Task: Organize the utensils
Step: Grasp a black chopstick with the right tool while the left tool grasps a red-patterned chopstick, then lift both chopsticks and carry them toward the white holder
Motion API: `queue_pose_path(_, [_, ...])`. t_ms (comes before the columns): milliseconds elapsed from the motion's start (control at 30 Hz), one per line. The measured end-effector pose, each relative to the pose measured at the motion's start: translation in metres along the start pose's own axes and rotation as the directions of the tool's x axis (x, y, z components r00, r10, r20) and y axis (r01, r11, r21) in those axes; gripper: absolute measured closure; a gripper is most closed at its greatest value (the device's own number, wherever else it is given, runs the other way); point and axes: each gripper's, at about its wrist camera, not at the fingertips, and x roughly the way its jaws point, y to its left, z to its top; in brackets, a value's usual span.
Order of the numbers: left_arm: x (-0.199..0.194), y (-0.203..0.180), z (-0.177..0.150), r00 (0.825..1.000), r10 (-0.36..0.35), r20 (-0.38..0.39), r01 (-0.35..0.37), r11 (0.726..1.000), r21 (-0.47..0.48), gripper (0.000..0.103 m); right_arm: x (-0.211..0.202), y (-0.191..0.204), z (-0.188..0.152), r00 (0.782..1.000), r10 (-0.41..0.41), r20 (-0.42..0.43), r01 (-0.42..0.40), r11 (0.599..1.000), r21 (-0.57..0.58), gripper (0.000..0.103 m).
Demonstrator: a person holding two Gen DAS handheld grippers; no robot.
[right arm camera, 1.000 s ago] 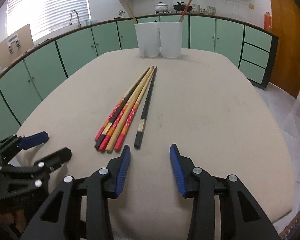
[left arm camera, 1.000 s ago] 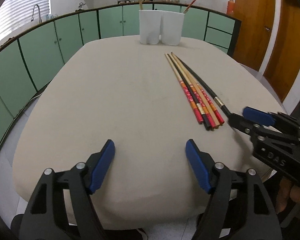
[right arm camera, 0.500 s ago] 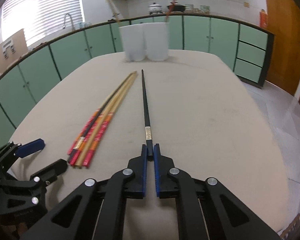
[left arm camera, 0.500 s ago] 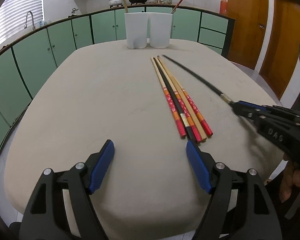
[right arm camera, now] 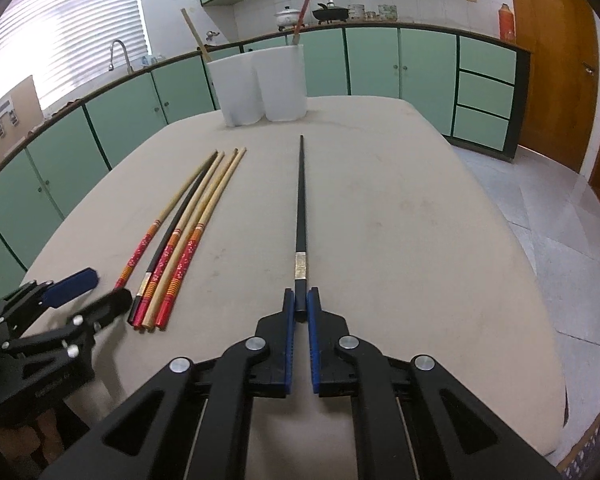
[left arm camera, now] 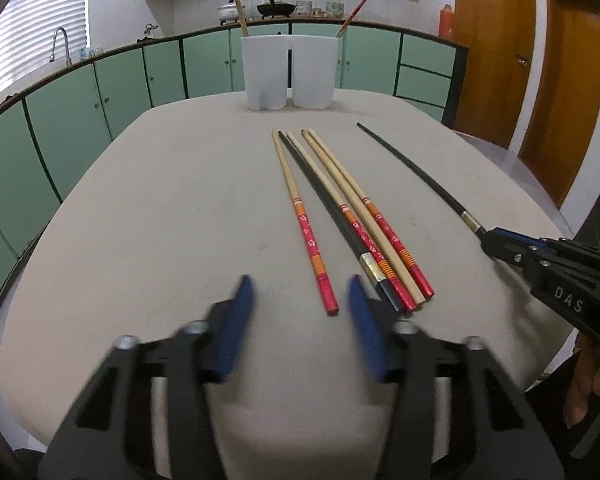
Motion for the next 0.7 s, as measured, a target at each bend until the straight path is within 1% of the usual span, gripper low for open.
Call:
queue_pose_path(33, [0.000, 0.000, 0.000, 1.000, -0.007, 0.004, 0.007, 1.000, 0.000, 0.075, 0.000, 0.002, 0.000, 1.000, 0.000, 0.002, 0.000, 1.000, -0.008, 0.095])
queue_pose_path(67, [-0.001, 0.001, 0.000, 1.000, -0.017, 0.007, 0.017, 1.000, -0.003, 0.088, 0.000, 0.002, 0.000, 1.000, 0.002, 0.003, -0.002, 1.000, -0.010, 0.094])
queue_pose_path(100, [-0.001, 0.002, 0.000, 1.000, -0.026, 0.008, 0.027, 1.000, -0.008, 0.096, 0.001, 0.004, 0.000, 1.000, 0.005, 0.003, -0.005, 1.000, -0.013, 0.093])
queue_pose_path(200, [-0.001, 0.004, -0.001, 1.000, -0.025, 0.017, 0.025, 0.999, -0.024, 0.096, 0.001, 0.009, -0.002, 1.000, -0.006, 0.008, 0.006, 0.999, -0.034, 0.092])
queue_pose_path(300, [-0.005, 0.010, -0.003, 0.999, 0.027, 0.023, -0.026, 0.999, -0.043, 0.098, 0.000, 0.015, -0.004, 1.000, -0.002, 0.010, 0.003, 0.998, -0.061, 0.092])
queue_pose_path(367, [-0.009, 0.015, -0.008, 0.999, 0.045, 0.016, -0.044, 0.997, -0.060, 0.098, -0.001, 0.020, -0.005, 1.000, 0.000, 0.014, 0.001, 0.996, -0.086, 0.092])
queue_pose_path(433, [-0.013, 0.017, -0.013, 0.999, 0.042, 0.016, -0.041, 0.997, -0.061, 0.098, -0.001, 0.023, -0.005, 1.000, -0.013, 0.020, 0.015, 0.995, -0.101, 0.092])
queue_pose_path(567, [-0.015, 0.017, -0.013, 0.999, 0.035, 0.023, -0.034, 0.999, -0.034, 0.096, -0.002, 0.023, -0.005, 0.999, -0.026, 0.025, 0.028, 0.996, -0.079, 0.091])
queue_pose_path(700, [-0.011, 0.022, -0.011, 1.000, 0.016, 0.024, -0.015, 0.999, -0.043, 0.096, 0.001, 0.025, -0.006, 0.999, -0.026, 0.033, 0.029, 0.996, -0.088, 0.091])
